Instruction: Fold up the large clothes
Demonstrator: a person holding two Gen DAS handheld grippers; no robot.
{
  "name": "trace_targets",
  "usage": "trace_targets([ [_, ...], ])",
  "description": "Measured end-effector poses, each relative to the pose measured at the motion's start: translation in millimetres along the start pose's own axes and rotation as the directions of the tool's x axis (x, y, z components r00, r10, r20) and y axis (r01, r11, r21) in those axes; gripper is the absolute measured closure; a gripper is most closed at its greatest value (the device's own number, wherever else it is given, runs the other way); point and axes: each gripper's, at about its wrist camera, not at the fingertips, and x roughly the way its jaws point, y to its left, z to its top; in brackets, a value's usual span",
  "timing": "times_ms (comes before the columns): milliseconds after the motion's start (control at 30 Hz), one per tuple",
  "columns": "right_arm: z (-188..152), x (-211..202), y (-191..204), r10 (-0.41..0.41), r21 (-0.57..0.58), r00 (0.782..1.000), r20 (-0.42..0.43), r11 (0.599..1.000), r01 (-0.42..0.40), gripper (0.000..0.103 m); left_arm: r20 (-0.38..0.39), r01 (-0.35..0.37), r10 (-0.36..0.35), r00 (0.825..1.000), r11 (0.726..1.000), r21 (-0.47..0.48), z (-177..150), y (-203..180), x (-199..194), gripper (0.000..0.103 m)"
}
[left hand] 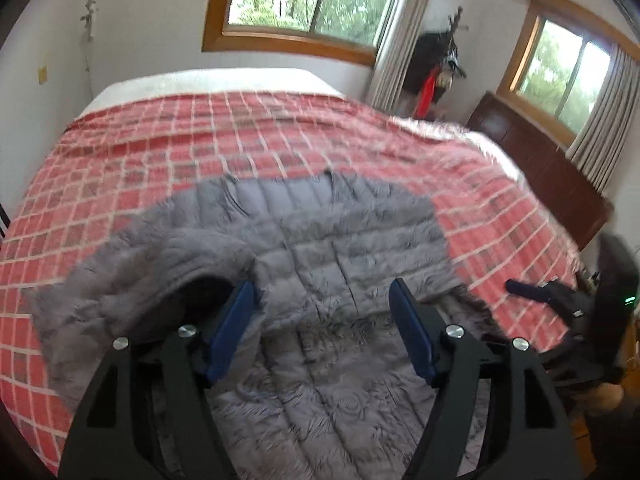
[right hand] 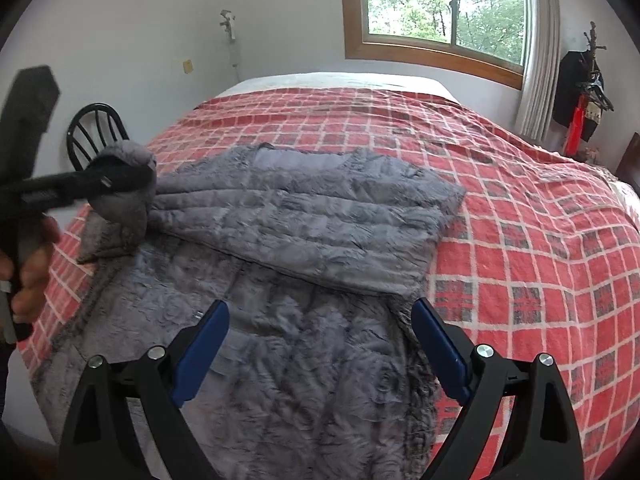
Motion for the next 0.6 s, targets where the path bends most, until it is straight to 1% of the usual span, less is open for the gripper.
trace_targets([
  [33, 1, -1, 2, 0.007, 0.000, 1.000, 0.003, 1.000, -0.007, 0.011, 0.023, 0.001, -0.001, 1.000, 1.000, -0.010, 3, 7, -15, 0.029],
  [100, 5, -2, 12, 0.051, 0.004, 0.999, 0.003, 0.999, -0.051, 0.011, 0.048, 0.009, -0.008, 0.999, 1.000, -0.026, 4, 18, -36, 0.026],
  [167, 10, 0, 24, 0.078, -0.003, 0.997, -0.003, 0.997, -0.078, 0.011, 0.077, -0.009, 0.012, 0.997, 0.999, -0.043, 2, 32, -56, 0.019],
  [233, 15, 3, 38, 0.089, -0.022, 0.996, -0.006, 0.996, -0.089, 0.011, 0.100, -0.035, 0.040, 0.994, 0.998, -0.048, -2, 47, -72, 0.019],
  [300, 19, 9, 50, 0.107, -0.039, 0.994, -0.014, 0.993, -0.107, 0.011, 0.100, -0.057, 0.064, 0.993, 0.996, -0.066, -7, 62, -78, 0.019],
  [333, 22, 13, 54, 0.117, -0.041, 0.993, -0.023, 0.992, -0.117, 0.011, 0.100, -0.078, 0.085, 0.991, 0.994, -0.073, -10, 71, -79, 0.019],
  [367, 23, 17, 57, 0.128, -0.040, 0.991, -0.031, 0.991, -0.129, 0.011, 0.098, -0.119, 0.126, 0.987, 0.990, -0.077, -16, 80, -77, 0.018],
  [433, 29, 30, 61, 0.174, -0.019, 0.983, -0.057, 0.984, -0.175, 0.016, 0.085, -0.167, 0.174, 0.981, 0.983, -0.080, -26, 95, -68, 0.017],
  [600, 49, 66, 66, 0.230, 0.041, 0.970, -0.079, 0.973, -0.228, 0.022, 0.066, -0.203, 0.214, 0.975, 0.969, -0.138, -54, 141, -46, 0.017],
])
